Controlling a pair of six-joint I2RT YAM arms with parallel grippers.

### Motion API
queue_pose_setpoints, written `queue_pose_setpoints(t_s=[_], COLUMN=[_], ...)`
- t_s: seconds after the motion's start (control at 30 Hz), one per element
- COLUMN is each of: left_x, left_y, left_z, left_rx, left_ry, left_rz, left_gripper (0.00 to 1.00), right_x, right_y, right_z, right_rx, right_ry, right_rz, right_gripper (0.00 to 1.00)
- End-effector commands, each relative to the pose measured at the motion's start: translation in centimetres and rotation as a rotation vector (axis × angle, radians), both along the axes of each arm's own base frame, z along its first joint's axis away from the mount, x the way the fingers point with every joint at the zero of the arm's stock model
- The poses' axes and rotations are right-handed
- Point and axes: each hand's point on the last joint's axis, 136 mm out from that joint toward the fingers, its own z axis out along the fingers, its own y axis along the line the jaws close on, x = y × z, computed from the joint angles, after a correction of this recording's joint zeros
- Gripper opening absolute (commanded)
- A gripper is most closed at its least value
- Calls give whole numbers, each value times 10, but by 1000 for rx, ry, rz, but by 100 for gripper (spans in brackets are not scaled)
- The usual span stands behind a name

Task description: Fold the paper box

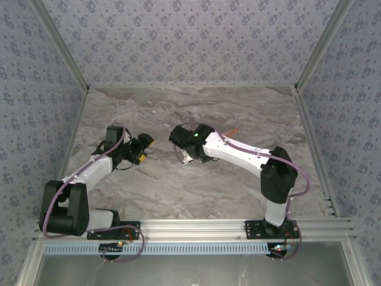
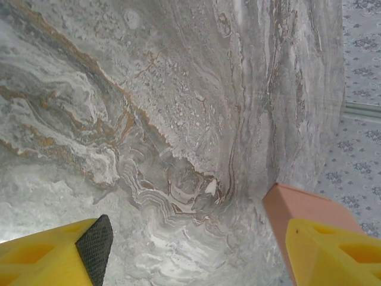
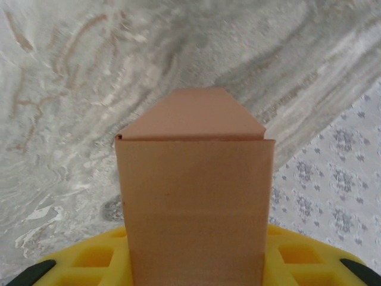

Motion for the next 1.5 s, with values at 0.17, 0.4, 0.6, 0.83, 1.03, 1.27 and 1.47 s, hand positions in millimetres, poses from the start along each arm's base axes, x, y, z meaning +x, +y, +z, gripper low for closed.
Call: queue_pose_setpoints(t_s=[0.17,0.4,0.6,0.83,1.03,1.27,1.47], left_x=[18,16,19,20,17,11,7], left_y=[0,15,38,37,36,34,30], left_z=[0,-22,-36,-40,-37,-21,-1], left_rx=[32,66,119,110,120,145,218], left_ry=[-58,-27,-7,-3,-22,-63,-110], left_rz=[-18,22,75,60,33,10,-31], left_gripper=[78,79,79,79,85,86,86], right_x=[-10,-16,-21,-24,-28,-52,-84], right_y=[27,53,77,94,105,111,137], right_z=[-39,-64,-87,-88,-62,-29,8], right_rx=[-181,-229,-246,-237,-160,-5,327], right_ry=[123,120,126,105,100,167,297], right_rz=[143,176,205,225,206,164,158], right_gripper=[40,46,47,55,59,64,65])
